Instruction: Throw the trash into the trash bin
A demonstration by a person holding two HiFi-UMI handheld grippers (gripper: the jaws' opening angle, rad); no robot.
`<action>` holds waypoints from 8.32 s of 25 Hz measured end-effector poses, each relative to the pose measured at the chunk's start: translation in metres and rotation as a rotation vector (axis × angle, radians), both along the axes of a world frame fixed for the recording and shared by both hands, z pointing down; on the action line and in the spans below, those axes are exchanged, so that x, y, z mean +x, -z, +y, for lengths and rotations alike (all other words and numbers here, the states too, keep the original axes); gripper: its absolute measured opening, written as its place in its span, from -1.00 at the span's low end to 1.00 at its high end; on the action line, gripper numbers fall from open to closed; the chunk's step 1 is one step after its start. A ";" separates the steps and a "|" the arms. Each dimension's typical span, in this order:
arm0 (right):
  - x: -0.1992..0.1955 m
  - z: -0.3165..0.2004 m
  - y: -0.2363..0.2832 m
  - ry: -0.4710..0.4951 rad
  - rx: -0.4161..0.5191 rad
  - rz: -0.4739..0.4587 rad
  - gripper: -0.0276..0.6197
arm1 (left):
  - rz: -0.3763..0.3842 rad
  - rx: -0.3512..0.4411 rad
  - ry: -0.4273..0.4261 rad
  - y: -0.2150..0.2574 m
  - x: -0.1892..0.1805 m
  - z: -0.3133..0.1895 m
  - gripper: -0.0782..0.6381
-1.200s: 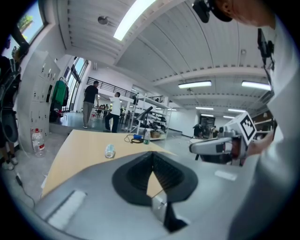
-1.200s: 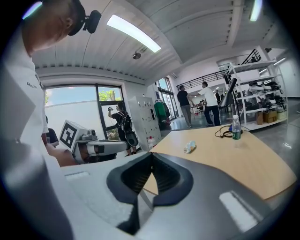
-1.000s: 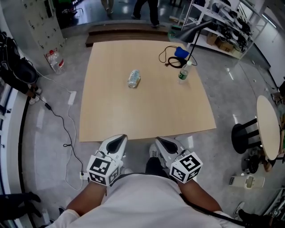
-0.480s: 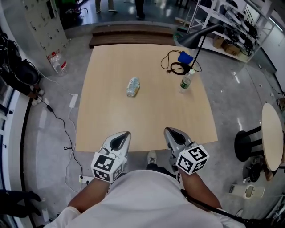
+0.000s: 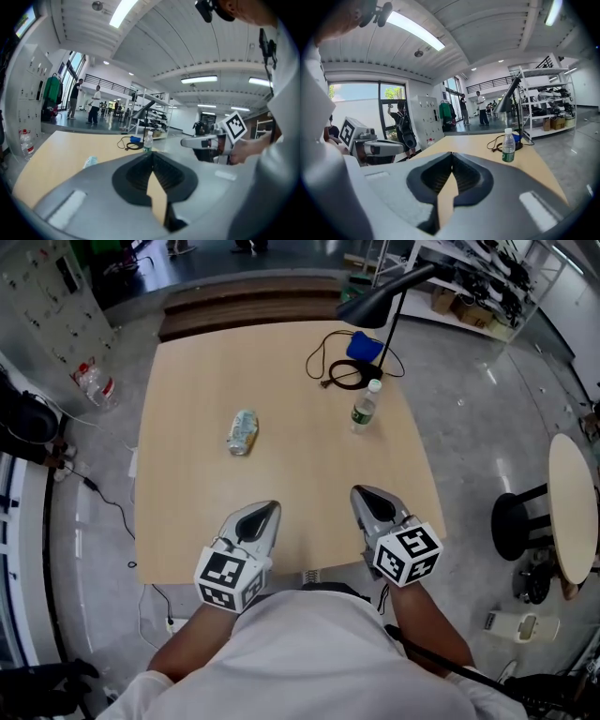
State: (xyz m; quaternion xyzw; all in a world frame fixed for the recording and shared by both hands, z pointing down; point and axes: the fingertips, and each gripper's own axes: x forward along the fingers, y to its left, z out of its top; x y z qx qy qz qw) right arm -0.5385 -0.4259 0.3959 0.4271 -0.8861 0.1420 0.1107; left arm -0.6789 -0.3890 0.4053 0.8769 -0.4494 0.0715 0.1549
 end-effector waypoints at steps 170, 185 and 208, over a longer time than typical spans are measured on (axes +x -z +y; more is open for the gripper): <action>0.510 0.594 0.030 -1.499 0.096 0.017 -0.43 | -0.063 0.017 -1.551 0.016 0.654 0.431 -0.76; 0.622 0.587 0.038 -1.648 0.044 0.076 -0.43 | -0.023 0.024 -1.706 0.030 0.795 0.423 -0.76; 0.738 0.565 0.048 -1.801 0.029 0.113 -0.43 | -0.006 0.010 -1.836 0.028 0.921 0.404 -0.76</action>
